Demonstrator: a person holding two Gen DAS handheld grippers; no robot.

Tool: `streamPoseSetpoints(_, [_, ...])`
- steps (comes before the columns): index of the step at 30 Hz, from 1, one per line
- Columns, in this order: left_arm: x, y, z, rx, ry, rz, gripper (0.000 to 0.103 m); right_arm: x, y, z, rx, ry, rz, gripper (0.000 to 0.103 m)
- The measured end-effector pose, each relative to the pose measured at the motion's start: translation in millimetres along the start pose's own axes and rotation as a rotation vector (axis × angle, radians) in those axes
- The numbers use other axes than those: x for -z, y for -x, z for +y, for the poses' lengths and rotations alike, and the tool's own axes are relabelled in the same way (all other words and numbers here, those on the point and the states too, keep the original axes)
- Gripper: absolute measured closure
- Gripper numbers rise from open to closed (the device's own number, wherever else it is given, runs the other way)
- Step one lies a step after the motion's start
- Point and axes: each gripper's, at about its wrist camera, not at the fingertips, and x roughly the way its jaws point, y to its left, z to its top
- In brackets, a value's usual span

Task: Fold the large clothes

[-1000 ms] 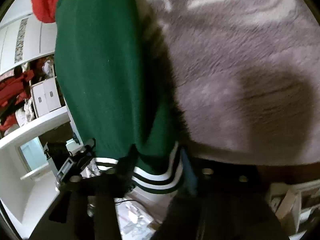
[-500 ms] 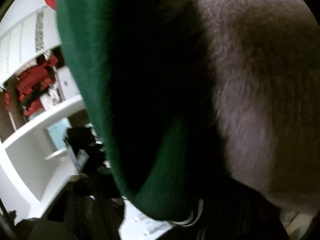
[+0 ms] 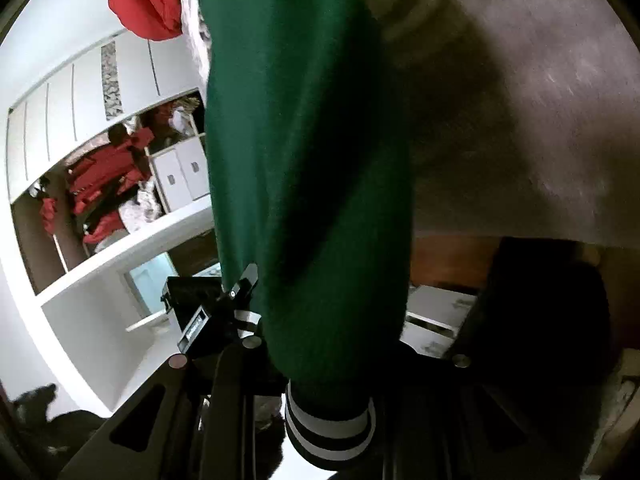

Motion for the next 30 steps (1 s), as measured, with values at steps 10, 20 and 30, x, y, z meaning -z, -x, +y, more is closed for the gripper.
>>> streamPoseSetpoints(10, [-118, 3, -95, 0.176, -0.151, -0.152, 0.081, -91, 58, 129, -0.157, 0.156, -0.151, 0.081])
streamPoseSetpoints(20, [-249, -75, -156, 0.127, -0.36, -0.122, 0.081, -263, 93, 192, -0.137, 0.144, -0.308, 0.081])
streamPoseSetpoints(30, [-347, -175, -141, 0.063, -0.208, 0.127, 0.079, -407, 75, 148, -0.088, -0.069, -0.303, 0.077])
